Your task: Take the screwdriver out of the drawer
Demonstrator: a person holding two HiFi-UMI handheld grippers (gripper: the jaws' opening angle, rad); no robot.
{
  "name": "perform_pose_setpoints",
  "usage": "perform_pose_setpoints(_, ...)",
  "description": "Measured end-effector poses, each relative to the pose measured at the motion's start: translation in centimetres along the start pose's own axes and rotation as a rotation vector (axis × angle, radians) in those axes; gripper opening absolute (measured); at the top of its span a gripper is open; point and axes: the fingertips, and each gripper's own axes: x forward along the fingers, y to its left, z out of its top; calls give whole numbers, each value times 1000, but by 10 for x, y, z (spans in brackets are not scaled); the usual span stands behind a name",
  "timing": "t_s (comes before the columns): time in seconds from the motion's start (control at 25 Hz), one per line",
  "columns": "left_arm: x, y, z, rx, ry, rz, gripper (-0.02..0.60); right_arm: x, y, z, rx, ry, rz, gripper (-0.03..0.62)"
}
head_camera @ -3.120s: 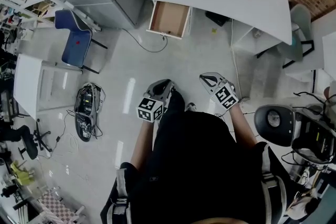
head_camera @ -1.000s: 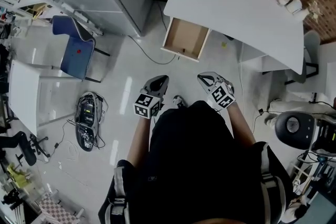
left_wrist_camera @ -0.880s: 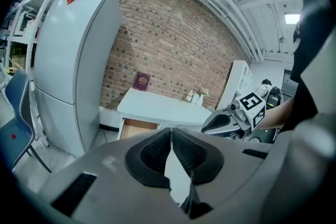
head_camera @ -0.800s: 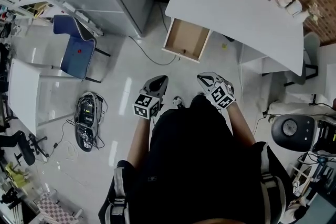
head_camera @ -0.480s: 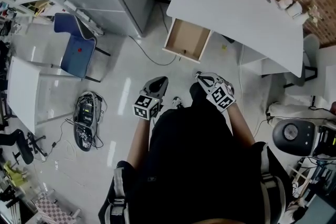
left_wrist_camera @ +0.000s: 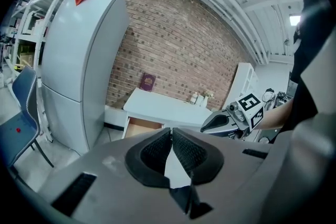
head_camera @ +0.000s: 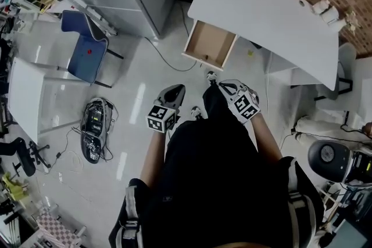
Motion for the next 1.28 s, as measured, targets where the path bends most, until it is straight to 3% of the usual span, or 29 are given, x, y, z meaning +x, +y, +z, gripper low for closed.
perform_pose_setpoints(0.48,12,9,-2,-23,18,27,23,24,-31,-6,120,-6,63,57)
perform_pose_setpoints(0.72,26,14,-2,-49,33,49,23,46,-54,-31,207,39,109,57)
perform_pose_setpoints(1.16,57,24,-2,-80,74,111,23,111,-111,-78,414,128,181,79)
perform_pose_setpoints(1.28,64,29,-6,-81,92,133,23,132,-123,-98,520,172,189,83)
